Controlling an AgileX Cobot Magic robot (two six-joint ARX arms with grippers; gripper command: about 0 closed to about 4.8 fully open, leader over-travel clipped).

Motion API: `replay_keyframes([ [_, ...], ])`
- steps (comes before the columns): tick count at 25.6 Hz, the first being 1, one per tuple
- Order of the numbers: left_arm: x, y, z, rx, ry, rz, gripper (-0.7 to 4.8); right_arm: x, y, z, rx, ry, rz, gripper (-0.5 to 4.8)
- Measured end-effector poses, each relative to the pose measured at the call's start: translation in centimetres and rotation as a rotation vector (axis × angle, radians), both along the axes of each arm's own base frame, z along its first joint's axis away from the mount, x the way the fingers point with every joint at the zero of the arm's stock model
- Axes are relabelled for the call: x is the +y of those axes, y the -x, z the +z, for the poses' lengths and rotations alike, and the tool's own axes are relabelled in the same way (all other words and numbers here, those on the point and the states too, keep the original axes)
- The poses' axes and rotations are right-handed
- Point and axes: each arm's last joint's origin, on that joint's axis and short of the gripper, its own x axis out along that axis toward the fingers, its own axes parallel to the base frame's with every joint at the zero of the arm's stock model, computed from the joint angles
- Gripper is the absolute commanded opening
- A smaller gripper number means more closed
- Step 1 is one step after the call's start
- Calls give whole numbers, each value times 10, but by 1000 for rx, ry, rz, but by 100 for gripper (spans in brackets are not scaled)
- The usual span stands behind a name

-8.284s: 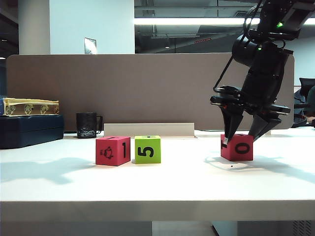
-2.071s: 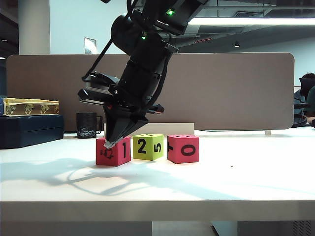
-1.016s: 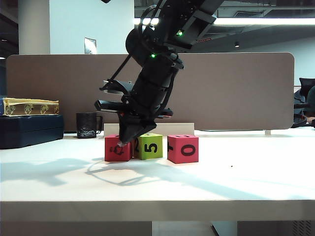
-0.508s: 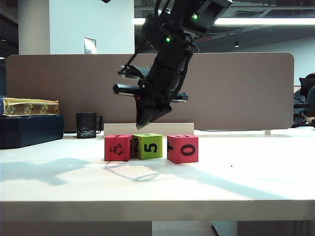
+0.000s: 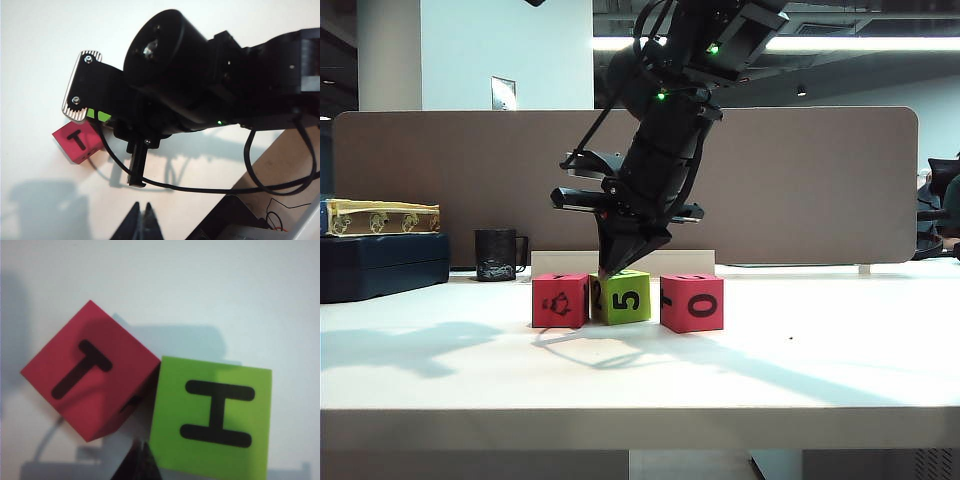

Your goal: Select the appropriate blocks from the scattered letter blocks on the table and arrange them in a row to spell out "THU".

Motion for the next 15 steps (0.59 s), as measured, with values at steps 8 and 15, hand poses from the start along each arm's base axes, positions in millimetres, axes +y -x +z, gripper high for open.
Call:
replay_keyframes([
  [8, 0, 0, 0, -2, 1, 0, -6, 5, 6, -2, 23, 11, 20, -5],
  [15, 0, -1, 0, -15, -17, 19, -6, 5, 7, -1, 17, 13, 29, -5],
])
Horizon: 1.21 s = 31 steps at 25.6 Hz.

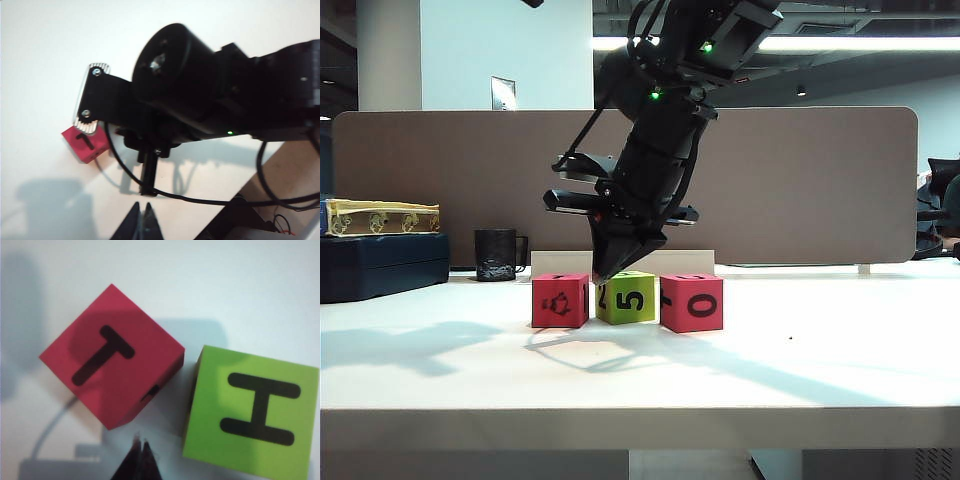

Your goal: Select the appropriate blocks from the scattered letter blocks on the table and arrange them in a row to spell out "THU".

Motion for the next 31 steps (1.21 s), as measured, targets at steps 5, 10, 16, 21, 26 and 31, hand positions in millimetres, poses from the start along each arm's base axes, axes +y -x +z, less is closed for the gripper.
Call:
replay_keyframes([
  [5, 0, 0, 0, -2, -5, 5, -6, 0, -1, 3, -30, -8, -4, -5],
  [10, 0, 0, -1, 6, -10, 5, -6, -7, -10, 5, -63, -20, -37, -5],
  [16, 1, 1, -1, 7, -10, 5, -6, -7, -9, 4, -48, -12, -34, -5],
  [21, 1, 1, -1, 7, -10, 5, -6, -2, -4, 4, -36, -25, -5, -5],
  [26, 1, 1, -1, 7, -10, 5, -6, -2, -5, 4, -35, -24, -7, -5],
  [31, 1, 1, -1, 7, -10, 5, -6, -3, -6, 0, -26, -17, -10, -5],
])
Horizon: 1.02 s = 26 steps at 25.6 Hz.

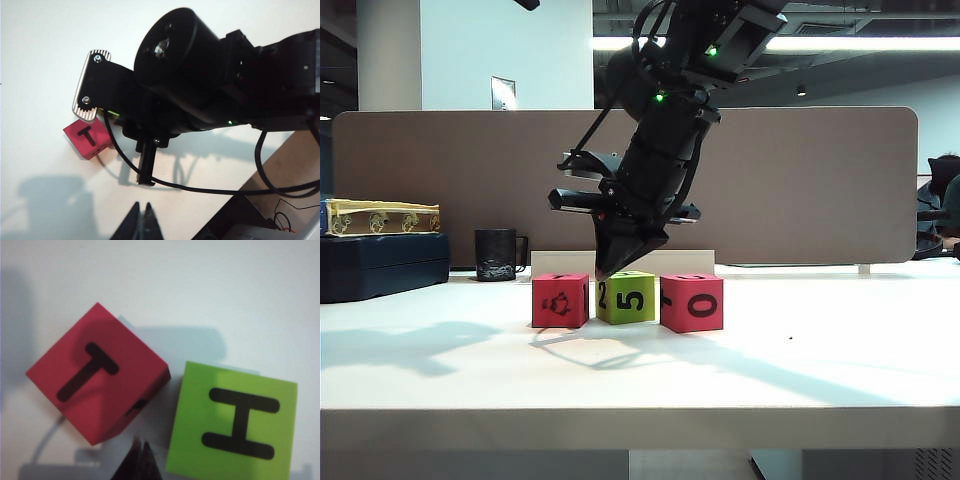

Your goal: Select the appropriate blocks from the scattered letter blocks on the table and arrange them in a row to spell out "THU".

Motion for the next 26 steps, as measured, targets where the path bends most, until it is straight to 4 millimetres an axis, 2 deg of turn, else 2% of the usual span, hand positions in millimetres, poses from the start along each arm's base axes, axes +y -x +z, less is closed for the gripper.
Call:
replay_keyframes([
  [10, 0, 0, 0, 1, 0, 0, -6, -2, -1, -1, -12, 24, -24, -5],
  [18, 0, 0, 0, 1, -1, 0, -6, -17, -8, -3, 11, 69, -75, -5],
  [26, 0, 0, 0, 1, -1, 0, -6, -20, -9, -3, 12, 93, -94, -5],
])
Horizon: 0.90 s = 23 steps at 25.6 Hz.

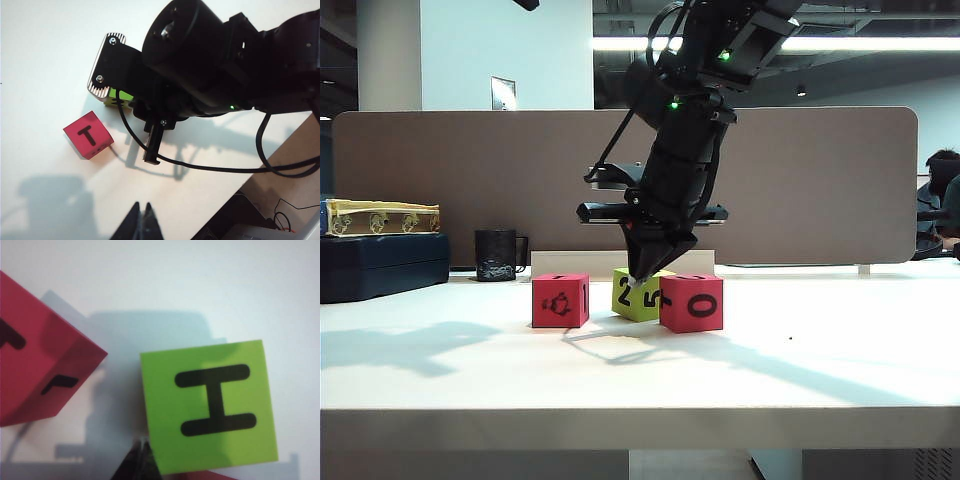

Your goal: Select the appropriate blocks from the scattered letter blocks on the table and arrange them in a row to spell out "THU".

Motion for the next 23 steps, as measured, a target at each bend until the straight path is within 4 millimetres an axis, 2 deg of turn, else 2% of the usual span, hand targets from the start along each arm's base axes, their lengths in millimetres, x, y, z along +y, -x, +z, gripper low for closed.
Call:
replay_keyframes([
  [5, 0, 0, 0, -2, 1, 0, -6, -3, 4, 8, 3, 4, -1, -5],
  [12, 0, 0, 0, -5, 2, 0, -6, -8, 19, 54, -45, -82, 39, -5],
  [17, 0, 0, 0, -6, 3, 1, -6, -12, 23, 38, 55, -9, 35, -5],
  [23, 0, 0, 0, -7, 2, 0, -6, -21, 23, 34, 103, 34, 14, -5],
])
